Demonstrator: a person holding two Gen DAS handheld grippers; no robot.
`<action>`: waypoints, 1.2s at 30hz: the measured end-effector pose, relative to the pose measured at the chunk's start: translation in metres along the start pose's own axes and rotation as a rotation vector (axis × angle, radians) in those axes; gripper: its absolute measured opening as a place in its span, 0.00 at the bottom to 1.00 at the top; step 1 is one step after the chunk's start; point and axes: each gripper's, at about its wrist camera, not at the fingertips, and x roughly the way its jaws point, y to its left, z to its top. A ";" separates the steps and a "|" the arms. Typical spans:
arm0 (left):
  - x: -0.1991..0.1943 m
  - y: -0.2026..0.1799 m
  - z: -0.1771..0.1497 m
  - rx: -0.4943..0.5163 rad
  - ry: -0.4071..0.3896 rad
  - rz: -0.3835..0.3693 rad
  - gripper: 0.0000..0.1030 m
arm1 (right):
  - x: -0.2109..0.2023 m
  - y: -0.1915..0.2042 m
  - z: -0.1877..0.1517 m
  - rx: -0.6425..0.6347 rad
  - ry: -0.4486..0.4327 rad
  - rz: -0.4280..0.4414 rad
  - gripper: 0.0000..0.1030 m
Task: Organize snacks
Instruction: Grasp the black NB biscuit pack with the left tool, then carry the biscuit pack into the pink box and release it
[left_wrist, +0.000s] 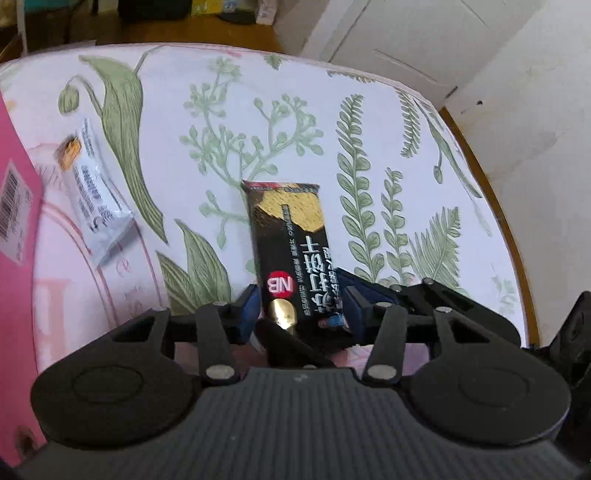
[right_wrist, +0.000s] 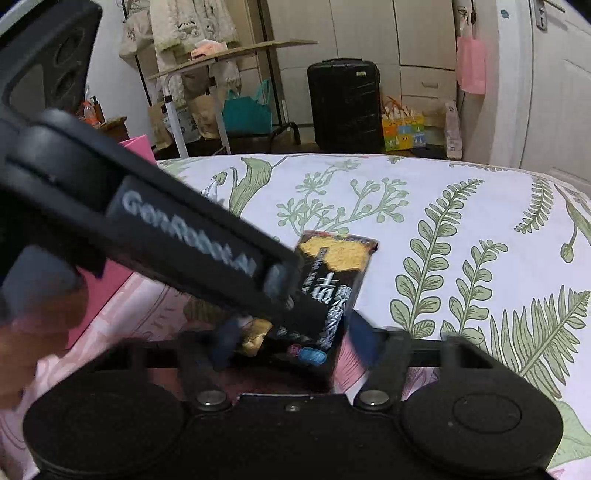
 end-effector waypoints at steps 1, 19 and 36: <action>-0.001 -0.001 -0.001 -0.003 0.004 0.004 0.45 | -0.002 0.001 0.001 0.009 0.008 -0.002 0.60; -0.099 -0.027 -0.045 0.050 0.046 0.007 0.45 | -0.093 0.063 -0.007 -0.053 -0.010 0.045 0.59; -0.222 -0.010 -0.073 0.080 -0.111 0.123 0.45 | -0.134 0.144 0.029 -0.171 -0.072 0.164 0.58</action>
